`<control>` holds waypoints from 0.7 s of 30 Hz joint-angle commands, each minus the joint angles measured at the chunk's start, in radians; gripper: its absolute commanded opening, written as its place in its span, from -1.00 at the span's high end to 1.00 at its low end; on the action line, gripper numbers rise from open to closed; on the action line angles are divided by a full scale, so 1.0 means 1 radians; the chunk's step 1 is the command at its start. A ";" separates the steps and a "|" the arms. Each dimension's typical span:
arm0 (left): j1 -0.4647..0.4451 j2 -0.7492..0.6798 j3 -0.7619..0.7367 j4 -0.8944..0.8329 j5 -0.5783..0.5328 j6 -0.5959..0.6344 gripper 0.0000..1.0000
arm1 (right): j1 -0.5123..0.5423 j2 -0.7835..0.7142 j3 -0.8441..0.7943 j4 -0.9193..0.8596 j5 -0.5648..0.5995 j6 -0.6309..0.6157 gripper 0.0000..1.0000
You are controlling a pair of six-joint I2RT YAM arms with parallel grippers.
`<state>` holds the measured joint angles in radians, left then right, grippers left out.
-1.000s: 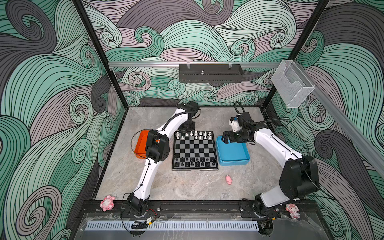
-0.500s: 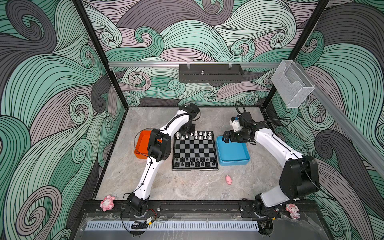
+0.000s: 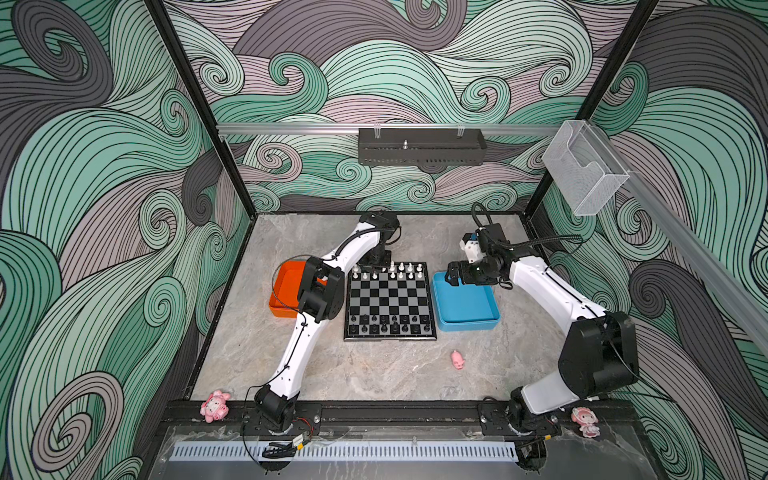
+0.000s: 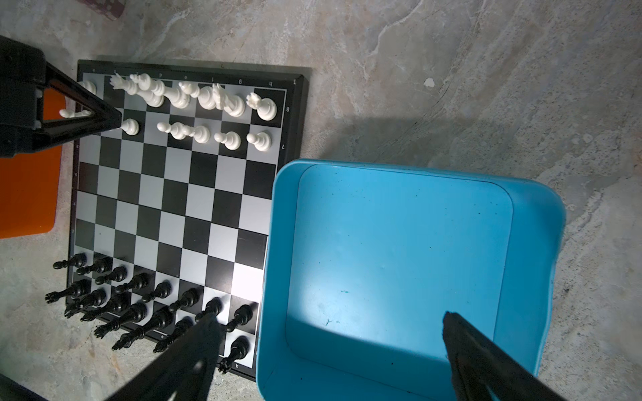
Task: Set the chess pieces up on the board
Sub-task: 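Lower the white pawn with the left gripper onto a second-row square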
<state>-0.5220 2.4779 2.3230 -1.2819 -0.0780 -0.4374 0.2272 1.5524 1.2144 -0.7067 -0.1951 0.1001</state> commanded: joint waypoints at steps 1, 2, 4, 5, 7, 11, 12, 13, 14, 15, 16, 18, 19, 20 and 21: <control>-0.002 0.018 0.025 -0.001 -0.005 0.003 0.77 | -0.007 0.001 -0.016 -0.008 -0.013 -0.014 -0.99; -0.003 0.018 0.025 0.001 -0.008 0.005 0.77 | -0.007 0.002 -0.016 -0.009 -0.012 -0.014 -0.99; -0.003 0.021 0.026 0.001 -0.013 0.006 0.77 | -0.007 0.003 -0.016 -0.009 -0.013 -0.014 -0.99; -0.003 0.022 0.026 0.002 -0.017 0.007 0.77 | -0.008 0.003 -0.015 -0.009 -0.013 -0.014 -0.99; -0.003 0.023 0.026 0.003 -0.024 0.007 0.77 | -0.009 0.004 -0.016 -0.008 -0.015 -0.014 -0.99; -0.003 0.024 0.027 0.006 -0.032 0.011 0.77 | -0.008 0.007 -0.015 -0.009 -0.017 -0.014 -0.99; -0.003 0.024 0.027 0.006 -0.035 0.012 0.77 | -0.008 0.008 -0.015 -0.008 -0.017 -0.014 -0.99; -0.003 0.024 0.027 0.006 -0.037 0.012 0.77 | -0.009 0.009 -0.013 -0.008 -0.019 -0.014 -0.99; -0.003 0.024 0.027 0.005 -0.036 0.012 0.77 | -0.010 0.008 -0.014 -0.010 -0.019 -0.014 -0.98; -0.003 0.024 0.027 0.004 -0.036 0.012 0.76 | -0.010 0.009 -0.013 -0.009 -0.020 -0.014 -0.99; -0.003 0.024 0.027 0.003 -0.037 0.012 0.74 | -0.010 0.010 -0.013 -0.009 -0.021 -0.013 -0.99; -0.003 0.025 0.027 0.001 -0.039 0.011 0.70 | -0.010 0.010 -0.013 -0.008 -0.021 -0.014 -0.99; -0.003 0.025 0.027 0.000 -0.041 0.011 0.69 | -0.010 0.008 -0.013 -0.008 -0.020 -0.012 -0.99; -0.003 0.024 0.027 -0.002 -0.042 0.010 0.67 | -0.010 0.009 -0.013 -0.008 -0.020 -0.013 -0.99; -0.003 0.024 0.027 -0.001 -0.043 0.009 0.64 | -0.009 0.008 -0.013 -0.009 -0.020 -0.013 -0.98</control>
<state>-0.5217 2.4790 2.3230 -1.2778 -0.0975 -0.4290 0.2222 1.5543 1.2144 -0.7067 -0.2081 0.0998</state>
